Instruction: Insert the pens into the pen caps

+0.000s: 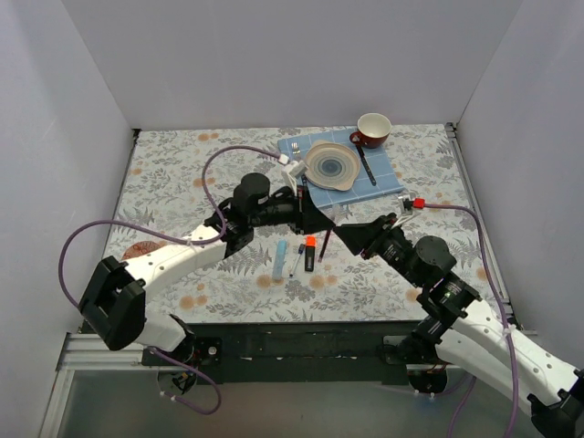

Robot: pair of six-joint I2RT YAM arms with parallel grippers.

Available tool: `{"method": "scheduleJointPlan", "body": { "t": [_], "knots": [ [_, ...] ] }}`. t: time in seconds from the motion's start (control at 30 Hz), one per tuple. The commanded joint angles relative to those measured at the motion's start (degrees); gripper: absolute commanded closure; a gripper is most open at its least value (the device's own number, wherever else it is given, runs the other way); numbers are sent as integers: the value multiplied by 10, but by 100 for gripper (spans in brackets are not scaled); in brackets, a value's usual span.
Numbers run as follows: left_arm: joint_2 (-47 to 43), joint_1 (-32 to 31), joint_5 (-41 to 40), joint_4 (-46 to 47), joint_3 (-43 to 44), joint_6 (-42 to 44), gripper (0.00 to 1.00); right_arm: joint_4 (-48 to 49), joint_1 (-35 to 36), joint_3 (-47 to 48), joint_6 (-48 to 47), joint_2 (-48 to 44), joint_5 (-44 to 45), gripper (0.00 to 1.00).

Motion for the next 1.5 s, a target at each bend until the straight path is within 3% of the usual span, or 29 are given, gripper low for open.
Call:
{"method": "scheduleJointPlan", "body": {
  "t": [0.0, 0.2, 0.43, 0.63, 1.0, 1.13, 1.27, 1.47],
  "knots": [
    [-58, 40, -71, 73, -40, -10, 100, -87, 15, 79, -33, 22, -42, 45],
    [-99, 40, -133, -45, -81, 20, 100, -105, 15, 113, -47, 1, -24, 29],
    [-100, 73, -316, -283, -60, 51, 100, -136, 15, 74, -45, -38, -29, 26],
    [-27, 106, -410, -387, -27, 69, 100, -153, 15, 61, -55, -61, -32, 25],
    [65, 107, -396, -369, -46, 30, 99, -187, 15, 78, -90, -90, -17, 24],
    [78, 107, -405, -390, -38, 24, 89, -194, 15, 77, -89, -97, -14, 24],
    [59, 106, -412, -405, -24, 20, 70, -200, 15, 79, -89, -97, -8, 24],
    [-17, 107, -366, -397, 10, 39, 59, -229, 16, 97, -89, -77, -4, 23]
  ]
}}
